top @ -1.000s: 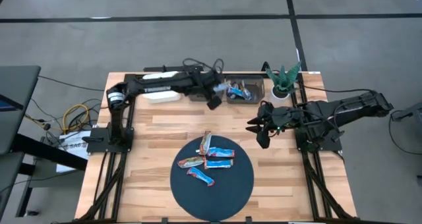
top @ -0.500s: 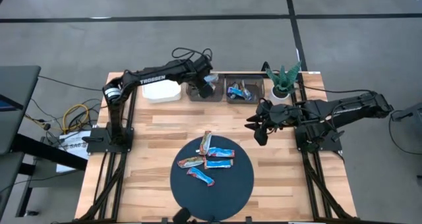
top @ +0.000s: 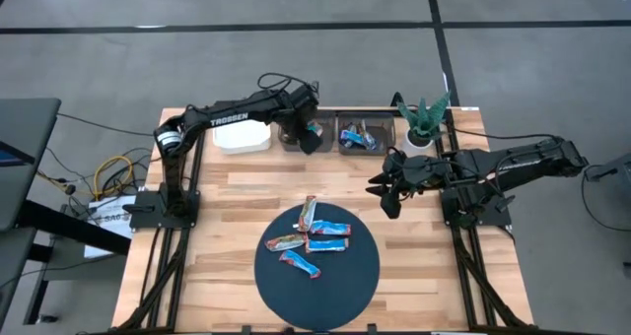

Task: Pick and place Granola Bars by type
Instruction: Put the orange granola bar into the left black transparent bin

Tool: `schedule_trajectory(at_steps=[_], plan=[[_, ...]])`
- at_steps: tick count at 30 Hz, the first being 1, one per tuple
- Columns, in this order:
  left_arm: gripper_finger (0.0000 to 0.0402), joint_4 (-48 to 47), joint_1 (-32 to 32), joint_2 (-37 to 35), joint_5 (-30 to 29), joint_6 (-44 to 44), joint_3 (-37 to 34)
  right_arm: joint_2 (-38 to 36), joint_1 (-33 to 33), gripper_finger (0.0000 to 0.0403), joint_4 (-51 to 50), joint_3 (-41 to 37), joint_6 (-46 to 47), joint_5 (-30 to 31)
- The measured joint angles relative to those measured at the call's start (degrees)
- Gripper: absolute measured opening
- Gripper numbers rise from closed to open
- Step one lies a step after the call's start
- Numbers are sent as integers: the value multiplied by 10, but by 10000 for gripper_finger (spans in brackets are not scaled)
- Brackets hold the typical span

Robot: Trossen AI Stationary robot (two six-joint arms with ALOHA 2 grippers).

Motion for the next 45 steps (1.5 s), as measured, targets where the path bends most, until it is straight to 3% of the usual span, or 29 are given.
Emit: schedule_trajectory(at_steps=[5, 10, 18, 22, 32, 40, 45], plan=[[147, -1, -59, -1, 148, 39, 0, 0, 0, 122, 0, 0, -9, -17], [130, -24, -151, -2, 200, 87, 0, 0, 2, 122, 0, 0, -10, -17], [122, -52, -286, -2, 157, 106, 0, 0, 2, 122, 0, 0, -21, -41], [122, 5, -325, -3, 112, 82, -14, 0, 4, 122, -2, 0, -32, -64], [122, 113, -364, -3, 76, -3, -135, 0, 17, 122, -30, 0, -45, -63], [122, 201, -402, -4, 53, -37, -190, 0, 16, 122, -31, 0, -32, -61], [122, 234, -404, -69, 46, -34, -238, 0, 16, 122, -31, 0, -28, -57]])
